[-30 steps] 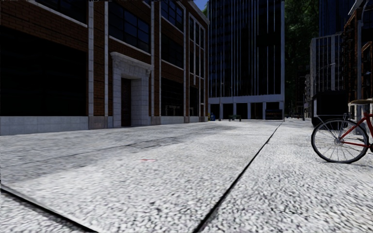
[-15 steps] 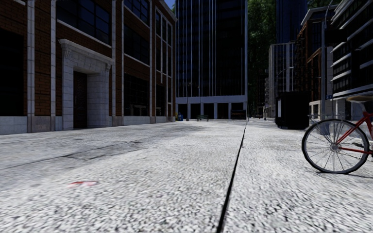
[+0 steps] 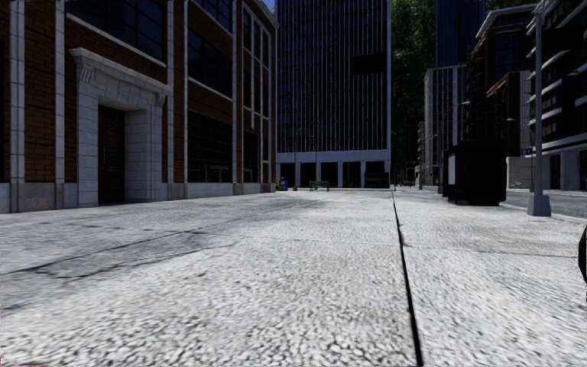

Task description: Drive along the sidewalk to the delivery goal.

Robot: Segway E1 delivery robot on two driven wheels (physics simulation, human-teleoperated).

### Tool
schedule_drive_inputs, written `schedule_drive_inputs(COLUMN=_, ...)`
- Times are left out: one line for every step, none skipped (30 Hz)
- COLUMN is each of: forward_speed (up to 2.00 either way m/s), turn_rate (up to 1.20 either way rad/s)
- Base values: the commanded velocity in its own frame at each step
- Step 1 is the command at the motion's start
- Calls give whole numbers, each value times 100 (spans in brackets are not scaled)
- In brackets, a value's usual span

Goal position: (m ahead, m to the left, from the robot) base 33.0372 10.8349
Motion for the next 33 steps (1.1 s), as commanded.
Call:
schedule_drive_inputs(forward_speed=200, turn_rate=0)
schedule_drive_inputs(forward_speed=200, turn_rate=0)
schedule_drive_inputs(forward_speed=200, turn_rate=0)
schedule_drive_inputs(forward_speed=200, turn_rate=0)
schedule_drive_inputs(forward_speed=200, turn_rate=0)
schedule_drive_inputs(forward_speed=200, turn_rate=0)
schedule_drive_inputs(forward_speed=200, turn_rate=0)
schedule_drive_inputs(forward_speed=200, turn_rate=0)
schedule_drive_inputs(forward_speed=200, turn_rate=0)
schedule_drive_inputs(forward_speed=200, turn_rate=0)
schedule_drive_inputs(forward_speed=200, turn_rate=0)
schedule_drive_inputs(forward_speed=200, turn_rate=0)
schedule_drive_inputs(forward_speed=200, turn_rate=0)
schedule_drive_inputs(forward_speed=200, turn_rate=0)
schedule_drive_inputs(forward_speed=200, turn_rate=0)
schedule_drive_inputs(forward_speed=200, turn_rate=0)
schedule_drive_inputs(forward_speed=200, turn_rate=0)
schedule_drive_inputs(forward_speed=200, turn_rate=0)
schedule_drive_inputs(forward_speed=200, turn_rate=0)
schedule_drive_inputs(forward_speed=200, turn_rate=0)
schedule_drive_inputs(forward_speed=200, turn_rate=0)
schedule_drive_inputs(forward_speed=200, turn_rate=0)
schedule_drive_inputs(forward_speed=200, turn_rate=0)
schedule_drive_inputs(forward_speed=200, turn_rate=0)
schedule_drive_inputs(forward_speed=200, turn_rate=0)
schedule_drive_inputs(forward_speed=200, turn_rate=0)
schedule_drive_inputs(forward_speed=200, turn_rate=0)
schedule_drive_inputs(forward_speed=200, turn_rate=0)
schedule_drive_inputs(forward_speed=200, turn_rate=0)
schedule_drive_inputs(forward_speed=200, turn_rate=0)
schedule_drive_inputs(forward_speed=200, turn_rate=0)
schedule_drive_inputs(forward_speed=200, turn_rate=0)
schedule_drive_inputs(forward_speed=200, turn_rate=0)
